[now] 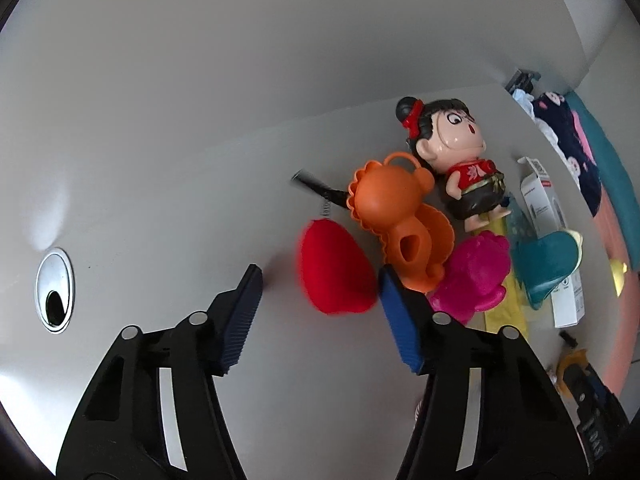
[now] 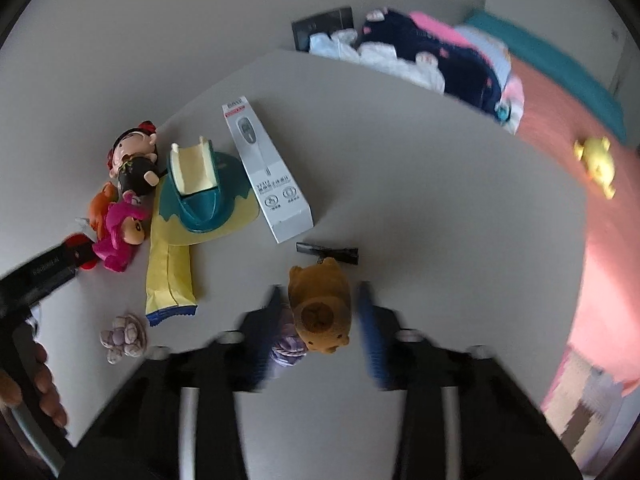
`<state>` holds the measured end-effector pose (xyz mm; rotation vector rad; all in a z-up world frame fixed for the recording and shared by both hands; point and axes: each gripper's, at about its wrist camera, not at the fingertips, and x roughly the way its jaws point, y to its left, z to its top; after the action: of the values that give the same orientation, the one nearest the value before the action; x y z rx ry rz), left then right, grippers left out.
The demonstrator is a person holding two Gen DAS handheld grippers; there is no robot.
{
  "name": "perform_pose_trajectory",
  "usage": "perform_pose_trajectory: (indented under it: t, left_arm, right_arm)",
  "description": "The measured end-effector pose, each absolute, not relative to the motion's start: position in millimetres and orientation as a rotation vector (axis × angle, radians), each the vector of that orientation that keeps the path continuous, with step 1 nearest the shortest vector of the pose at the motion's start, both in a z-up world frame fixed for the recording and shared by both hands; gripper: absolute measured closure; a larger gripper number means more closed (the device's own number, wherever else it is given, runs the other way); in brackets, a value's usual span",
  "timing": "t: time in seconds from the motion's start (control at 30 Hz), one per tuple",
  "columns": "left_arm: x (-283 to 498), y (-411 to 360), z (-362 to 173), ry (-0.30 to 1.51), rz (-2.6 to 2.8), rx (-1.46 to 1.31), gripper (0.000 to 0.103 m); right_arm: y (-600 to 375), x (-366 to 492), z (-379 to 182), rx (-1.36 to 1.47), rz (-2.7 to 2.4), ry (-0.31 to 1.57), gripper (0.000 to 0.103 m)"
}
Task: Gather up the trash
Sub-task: 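Grasp the brown bear plush with right tool while left tool grasps red heart, then carry bear and red heart to the black bin and release both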
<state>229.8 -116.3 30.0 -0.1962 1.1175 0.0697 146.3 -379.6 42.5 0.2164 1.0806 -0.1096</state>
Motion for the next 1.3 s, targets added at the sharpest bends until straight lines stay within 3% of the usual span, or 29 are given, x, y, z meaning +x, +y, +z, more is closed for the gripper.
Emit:
perform_pose_trajectory:
  t: [0.1, 0.43, 0.77, 1.3]
  left_arm:
    - [231.8, -116.7, 30.5, 1.111, 0.062, -0.192, 0.055]
    - [222.3, -105.8, 51.2, 1.047, 0.010, -0.205, 0.056]
    - [163.7, -119.8, 93.5, 0.948, -0.055, -0.131, 0.056]
    - [16.6, -279.0, 98.0, 0.908, -0.407, 0.054, 0.056]
  right_arm:
    - [-382.1, 147.0, 42.0, 0.241, -0.108, 1.081, 0.069]
    - [-385.9, 129.8, 68.1, 0.283, -0.070, 1.023, 0.070]
    - [-389.1, 80.7, 103.6, 0.278, -0.059, 0.950, 0.070]
    - [-495.9, -90.5, 134.7, 0.380, -0.221, 0.831, 0.069]
